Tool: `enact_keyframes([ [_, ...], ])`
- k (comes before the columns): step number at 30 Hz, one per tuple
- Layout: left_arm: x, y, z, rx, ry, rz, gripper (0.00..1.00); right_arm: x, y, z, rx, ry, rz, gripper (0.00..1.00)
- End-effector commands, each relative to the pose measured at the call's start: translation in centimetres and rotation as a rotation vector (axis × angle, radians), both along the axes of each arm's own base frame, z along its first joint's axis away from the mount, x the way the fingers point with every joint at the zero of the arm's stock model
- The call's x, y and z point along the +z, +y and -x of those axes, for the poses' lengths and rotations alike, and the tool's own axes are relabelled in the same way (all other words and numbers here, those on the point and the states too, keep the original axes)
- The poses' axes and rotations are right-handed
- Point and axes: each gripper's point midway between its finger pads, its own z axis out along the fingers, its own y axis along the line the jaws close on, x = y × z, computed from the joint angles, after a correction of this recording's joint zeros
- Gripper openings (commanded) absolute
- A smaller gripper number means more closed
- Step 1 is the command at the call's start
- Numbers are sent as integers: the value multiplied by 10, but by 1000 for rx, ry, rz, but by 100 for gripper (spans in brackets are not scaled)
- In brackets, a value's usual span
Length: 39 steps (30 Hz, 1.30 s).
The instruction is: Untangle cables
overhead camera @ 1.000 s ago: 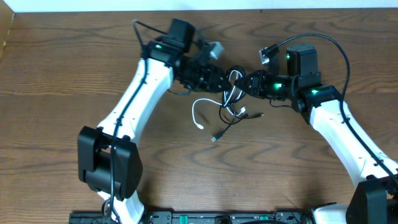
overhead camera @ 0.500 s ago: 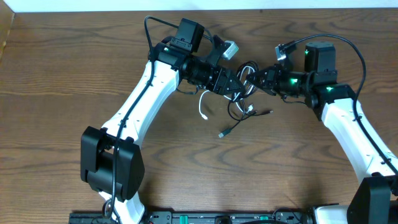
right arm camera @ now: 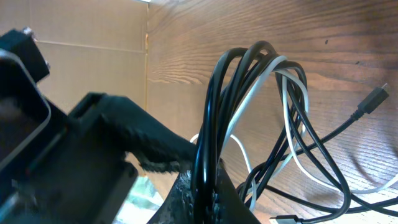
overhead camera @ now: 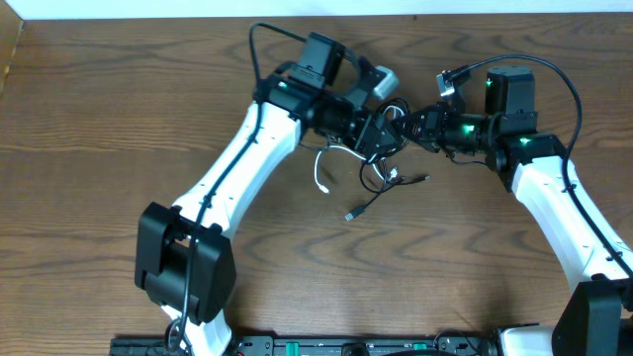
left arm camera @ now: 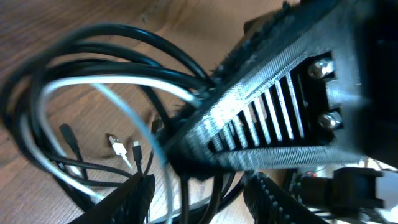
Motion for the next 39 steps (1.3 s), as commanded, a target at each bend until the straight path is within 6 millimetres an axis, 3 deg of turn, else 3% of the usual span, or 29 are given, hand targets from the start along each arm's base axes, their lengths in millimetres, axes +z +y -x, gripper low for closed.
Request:
enact_keyframes([
  [1,-9,-1,-1,11,-59,-77,51,8,0,-1,12,-6,-27,1],
  [8,-13,3,-6,34,-78,-111,41,9,1,1,20,-6,-34,1],
  [28,-18,22,-20,87,-84,-147,39,9,1,1,25,-15,-31,1],
  [39,-9,16,-15,61,-75,-97,40,8,0,-1,16,-16,-23,1],
])
